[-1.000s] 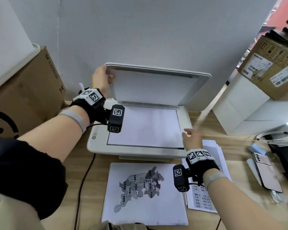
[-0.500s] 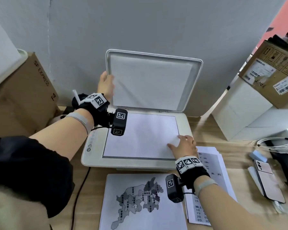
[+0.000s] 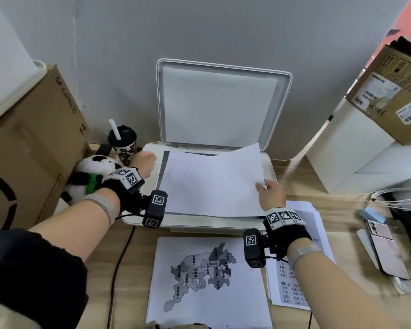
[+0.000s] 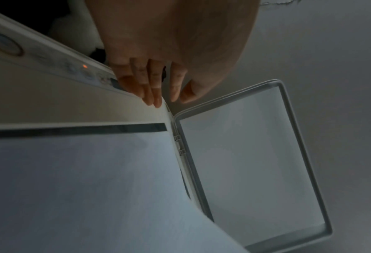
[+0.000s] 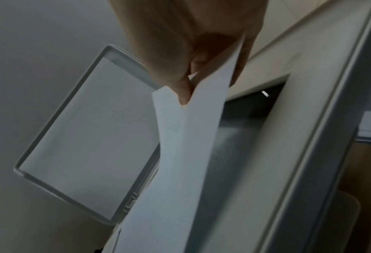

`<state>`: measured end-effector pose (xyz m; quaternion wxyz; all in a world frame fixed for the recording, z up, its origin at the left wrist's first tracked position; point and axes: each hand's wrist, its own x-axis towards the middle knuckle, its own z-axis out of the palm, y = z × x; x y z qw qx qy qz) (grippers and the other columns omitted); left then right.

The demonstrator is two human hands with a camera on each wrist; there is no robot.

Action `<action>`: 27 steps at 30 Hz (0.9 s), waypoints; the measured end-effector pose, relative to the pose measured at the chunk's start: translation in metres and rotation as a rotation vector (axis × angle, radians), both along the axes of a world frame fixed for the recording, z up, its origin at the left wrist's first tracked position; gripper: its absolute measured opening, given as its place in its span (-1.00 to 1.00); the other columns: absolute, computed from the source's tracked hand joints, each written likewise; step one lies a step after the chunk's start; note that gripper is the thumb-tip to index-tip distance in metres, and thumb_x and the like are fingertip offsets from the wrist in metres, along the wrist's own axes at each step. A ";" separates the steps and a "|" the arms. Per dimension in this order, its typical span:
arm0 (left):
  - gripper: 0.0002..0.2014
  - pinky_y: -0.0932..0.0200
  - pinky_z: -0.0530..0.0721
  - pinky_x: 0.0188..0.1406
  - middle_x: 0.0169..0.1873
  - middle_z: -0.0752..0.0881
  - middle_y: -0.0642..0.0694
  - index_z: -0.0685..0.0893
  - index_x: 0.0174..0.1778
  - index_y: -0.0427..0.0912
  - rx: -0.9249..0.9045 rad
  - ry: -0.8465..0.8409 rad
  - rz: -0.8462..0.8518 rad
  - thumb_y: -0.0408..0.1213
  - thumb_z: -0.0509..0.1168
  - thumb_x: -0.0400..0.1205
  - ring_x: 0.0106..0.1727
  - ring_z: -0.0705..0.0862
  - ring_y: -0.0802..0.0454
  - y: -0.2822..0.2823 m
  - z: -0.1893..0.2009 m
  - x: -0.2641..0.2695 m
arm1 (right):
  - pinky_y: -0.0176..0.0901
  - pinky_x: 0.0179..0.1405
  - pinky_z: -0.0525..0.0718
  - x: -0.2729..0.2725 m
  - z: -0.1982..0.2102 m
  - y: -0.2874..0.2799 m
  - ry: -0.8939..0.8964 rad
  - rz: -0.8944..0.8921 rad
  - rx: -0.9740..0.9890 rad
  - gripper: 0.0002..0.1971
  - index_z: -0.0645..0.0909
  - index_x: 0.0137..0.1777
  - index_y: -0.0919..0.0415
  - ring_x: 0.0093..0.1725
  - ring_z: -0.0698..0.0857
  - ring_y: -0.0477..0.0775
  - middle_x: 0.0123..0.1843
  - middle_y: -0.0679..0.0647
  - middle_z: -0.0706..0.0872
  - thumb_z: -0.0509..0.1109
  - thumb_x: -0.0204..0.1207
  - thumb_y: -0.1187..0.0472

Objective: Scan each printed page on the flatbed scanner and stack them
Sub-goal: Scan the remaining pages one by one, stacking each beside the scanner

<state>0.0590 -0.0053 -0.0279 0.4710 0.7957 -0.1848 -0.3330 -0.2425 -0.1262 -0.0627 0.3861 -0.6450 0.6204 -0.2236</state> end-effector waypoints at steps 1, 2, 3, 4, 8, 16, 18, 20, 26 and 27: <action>-0.68 0.25 0.35 -0.56 -0.41 0.40 -0.08 0.36 -0.39 -0.09 0.034 -0.020 -0.012 -0.45 0.07 0.68 -0.45 0.34 0.04 0.004 -0.001 0.000 | -0.21 0.02 0.44 -0.002 0.001 0.000 -0.053 -0.016 -0.009 -0.65 0.59 0.30 0.39 0.12 0.62 0.22 0.09 0.26 0.66 0.28 0.64 0.16; -0.71 0.22 0.28 -0.58 -0.42 0.40 -0.12 0.37 -0.40 -0.14 0.081 -0.037 -0.019 -0.46 0.09 0.65 -0.48 0.31 0.00 0.006 -0.001 -0.001 | -0.15 -0.01 0.48 -0.004 0.005 0.000 -0.116 -0.018 -0.023 -0.64 0.57 0.30 0.46 0.01 0.60 0.24 0.00 0.31 0.63 0.27 0.64 0.19; -0.73 0.21 0.22 -0.56 -0.42 0.41 -0.13 0.39 -0.40 -0.16 0.122 -0.049 -0.029 -0.44 0.11 0.63 -0.50 0.28 -0.02 0.009 0.000 -0.003 | -0.10 -0.06 0.50 -0.005 0.007 -0.001 -0.173 -0.019 -0.054 -0.64 0.56 0.26 0.52 -0.11 0.56 0.26 -0.10 0.34 0.59 0.27 0.64 0.22; -0.76 0.25 0.18 -0.58 -0.43 0.43 -0.13 0.42 -0.39 -0.18 0.150 -0.025 -0.043 -0.42 0.13 0.62 -0.52 0.26 -0.01 0.011 0.001 -0.007 | -0.09 -0.10 0.48 -0.007 0.011 0.001 -0.232 -0.007 -0.063 -0.66 0.56 0.21 0.56 -0.18 0.52 0.20 -0.16 0.29 0.55 0.26 0.65 0.23; -0.86 0.49 0.11 -0.81 -0.44 0.48 -0.08 0.49 -0.23 -0.20 0.210 0.185 -0.129 -0.28 0.27 0.62 -0.70 0.24 0.15 0.015 0.006 -0.019 | -0.24 -0.03 0.49 -0.013 0.026 0.006 -0.407 0.042 -0.072 -0.81 0.62 0.16 0.31 -0.14 0.58 -0.09 -0.10 0.01 0.67 0.24 0.65 0.31; -0.94 0.41 0.18 -0.76 -0.30 0.78 -0.06 0.60 -0.15 -0.16 -0.152 0.369 -0.111 -0.33 0.24 0.62 -0.54 0.40 0.19 0.027 0.027 -0.021 | -0.28 0.03 0.55 -0.029 0.041 0.012 -0.498 0.081 -0.225 -0.81 0.68 0.07 0.18 -0.06 0.65 -0.13 -0.06 0.03 0.71 0.37 0.53 0.41; -0.79 0.37 0.17 -0.69 -0.26 0.82 -0.07 0.56 -0.24 -0.14 -0.256 0.449 -0.106 -0.33 0.06 0.64 -0.54 0.46 0.19 0.032 0.035 -0.021 | -0.36 -0.03 0.55 -0.035 0.043 0.011 -0.522 0.035 -0.282 -0.83 0.72 -0.01 0.20 -0.13 0.63 -0.40 -0.08 -0.06 0.65 0.47 0.44 0.41; -0.64 0.35 0.29 -0.67 -0.16 0.83 -0.12 0.71 -0.18 -0.25 -0.276 0.451 -0.117 -0.30 -0.02 0.64 -0.47 0.55 0.15 0.038 0.035 -0.020 | -0.44 -0.15 0.57 -0.040 0.044 0.010 -0.533 0.058 -0.236 -0.68 0.78 -0.21 -0.03 -0.23 0.64 -0.45 -0.09 -0.07 0.62 0.44 0.37 0.48; -0.58 0.09 0.75 -0.10 0.21 0.68 -0.22 0.54 0.40 -0.18 -0.002 0.209 -0.350 -0.44 0.30 0.60 -0.06 0.74 -0.10 0.056 0.004 -0.031 | -0.33 -0.15 0.60 -0.051 0.021 0.023 -0.466 0.021 0.130 -0.65 0.69 -0.06 0.23 -0.05 0.67 0.03 0.14 0.20 0.70 0.06 0.64 0.45; -0.49 0.09 0.76 -0.08 0.23 0.65 -0.16 0.47 0.47 -0.13 0.031 0.137 -0.364 -0.48 0.32 0.58 -0.05 0.73 -0.09 0.057 -0.004 -0.033 | -0.29 -0.17 0.61 -0.052 0.016 0.024 -0.470 0.014 0.186 -0.65 0.70 -0.10 0.20 -0.05 0.66 0.08 0.20 0.25 0.70 0.06 0.64 0.42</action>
